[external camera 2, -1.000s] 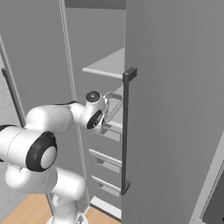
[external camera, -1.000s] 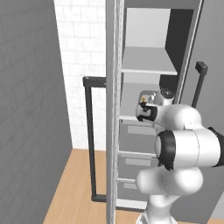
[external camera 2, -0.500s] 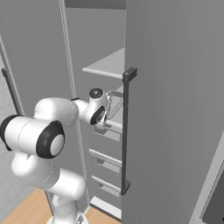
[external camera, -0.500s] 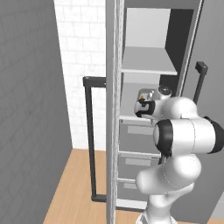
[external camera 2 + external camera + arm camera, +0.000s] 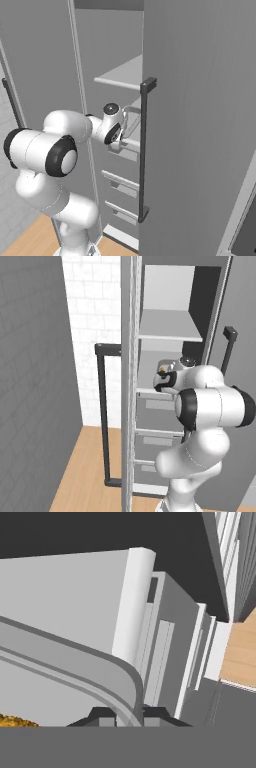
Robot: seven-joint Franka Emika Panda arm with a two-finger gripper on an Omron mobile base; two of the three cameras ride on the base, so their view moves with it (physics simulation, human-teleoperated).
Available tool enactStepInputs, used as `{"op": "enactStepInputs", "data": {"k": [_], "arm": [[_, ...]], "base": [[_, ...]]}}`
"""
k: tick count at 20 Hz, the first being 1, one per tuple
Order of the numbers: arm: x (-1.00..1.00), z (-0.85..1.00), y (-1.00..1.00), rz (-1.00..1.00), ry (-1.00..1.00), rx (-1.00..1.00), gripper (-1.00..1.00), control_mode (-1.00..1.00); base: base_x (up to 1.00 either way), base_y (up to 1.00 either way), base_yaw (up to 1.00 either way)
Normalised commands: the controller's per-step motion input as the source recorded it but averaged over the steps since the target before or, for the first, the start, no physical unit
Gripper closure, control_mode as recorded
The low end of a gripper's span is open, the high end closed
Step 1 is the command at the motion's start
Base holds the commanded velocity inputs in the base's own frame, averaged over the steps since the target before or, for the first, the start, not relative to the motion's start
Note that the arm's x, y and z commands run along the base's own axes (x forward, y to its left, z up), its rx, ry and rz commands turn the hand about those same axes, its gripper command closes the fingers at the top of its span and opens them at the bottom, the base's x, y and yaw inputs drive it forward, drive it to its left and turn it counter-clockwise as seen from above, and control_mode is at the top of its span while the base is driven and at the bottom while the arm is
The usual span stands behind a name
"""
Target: Take the meat container that has the shrimp and place it on the second highest rack of the freezer. Then take the vegetable container that has the bell pepper and garlic and place it on the highest rack of the freezer.
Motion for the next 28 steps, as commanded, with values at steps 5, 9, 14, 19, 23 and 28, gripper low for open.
{"op": "enactStepInputs", "data": {"k": [5,9,14,19,23,28], "arm": [[0.11,0.00,0.00,0.00,0.00,0.00,1.00,-1.00],[0.19,0.00,-0.08,0.00,0.00,0.00,1.00,-1.00],[0.08,0.00,-0.10,0.00,0.00,0.00,1.00,-1.00],[0.04,-0.04,-0.03,0.00,0.00,0.00,-1.00,-1.00],[0.02,-0.01,0.00,0.00,0.00,0.00,-1.00,-1.00],[0.05,0.00,0.00,0.00,0.00,0.00,-1.00,-1.00]], "base": [[0.00,0.00,0.00],[0.00,0.00,0.00],[0.00,0.00,0.00],[0.00,0.00,0.00],[0.00,0.00,0.00],[0.00,0.00,0.00]]}}
